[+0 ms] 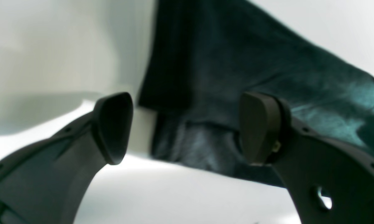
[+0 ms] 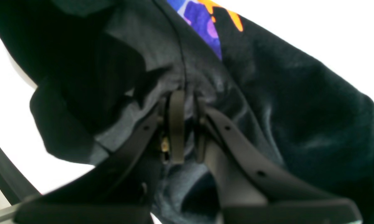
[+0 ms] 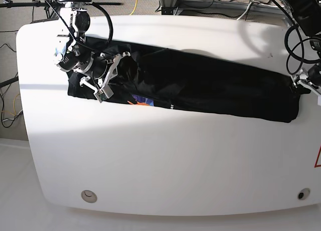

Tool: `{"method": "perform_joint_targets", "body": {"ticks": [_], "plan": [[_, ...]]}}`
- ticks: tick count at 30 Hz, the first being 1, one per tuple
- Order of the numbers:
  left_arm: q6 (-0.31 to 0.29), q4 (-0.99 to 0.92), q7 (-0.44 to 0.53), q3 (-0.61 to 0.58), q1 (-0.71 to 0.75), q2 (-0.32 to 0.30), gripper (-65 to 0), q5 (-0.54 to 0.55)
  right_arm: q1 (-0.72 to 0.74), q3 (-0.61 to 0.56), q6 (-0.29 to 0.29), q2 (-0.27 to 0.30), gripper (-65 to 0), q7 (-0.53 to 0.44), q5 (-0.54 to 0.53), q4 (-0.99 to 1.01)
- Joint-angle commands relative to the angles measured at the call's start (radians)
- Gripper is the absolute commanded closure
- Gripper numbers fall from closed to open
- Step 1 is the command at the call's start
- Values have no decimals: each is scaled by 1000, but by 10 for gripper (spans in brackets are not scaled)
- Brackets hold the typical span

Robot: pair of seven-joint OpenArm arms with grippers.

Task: Fold the T-shirt properly
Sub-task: 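Hold the strip end with the right gripper while the left gripper grips its end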

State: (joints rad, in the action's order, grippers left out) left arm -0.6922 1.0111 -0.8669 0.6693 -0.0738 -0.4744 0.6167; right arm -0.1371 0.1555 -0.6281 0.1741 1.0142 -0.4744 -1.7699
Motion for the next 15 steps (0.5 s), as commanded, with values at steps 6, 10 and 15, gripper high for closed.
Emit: {"method": "perform_joint_targets", "body": {"ticks": [6, 10, 15], "plan": [[-6, 19, -7, 28, -15, -19, -501, 47, -2, 0, -1, 9, -48, -15, -18, -40], [-6, 20, -13, 43, -16, -19, -502, 63, 2, 1, -4, 9, -47, -14, -18, -37], [-6, 18, -12, 56, -21, -21, -503, 73, 5, 2, -6, 9, -47, -11, -18, -34]]}}
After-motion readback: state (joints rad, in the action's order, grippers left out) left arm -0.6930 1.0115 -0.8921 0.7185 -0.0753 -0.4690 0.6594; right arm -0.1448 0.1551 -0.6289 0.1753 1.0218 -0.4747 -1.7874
